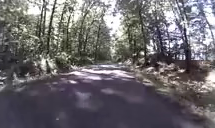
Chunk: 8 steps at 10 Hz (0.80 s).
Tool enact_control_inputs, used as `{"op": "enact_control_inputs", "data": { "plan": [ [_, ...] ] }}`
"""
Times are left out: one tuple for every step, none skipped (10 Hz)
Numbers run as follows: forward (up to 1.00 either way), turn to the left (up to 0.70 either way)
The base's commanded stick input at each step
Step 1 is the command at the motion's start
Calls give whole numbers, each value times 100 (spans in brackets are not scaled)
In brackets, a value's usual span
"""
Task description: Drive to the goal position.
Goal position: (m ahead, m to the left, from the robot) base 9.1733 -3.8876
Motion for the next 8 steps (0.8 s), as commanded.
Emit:
{"op": "enact_control_inputs", "data": {
  "plan": [
    [45, 0],
    [45, 0],
    [45, 0],
    [45, 0],
    [45, 0],
    [45, 0],
    [45, -15],
    [45, -23]
  ]
}}
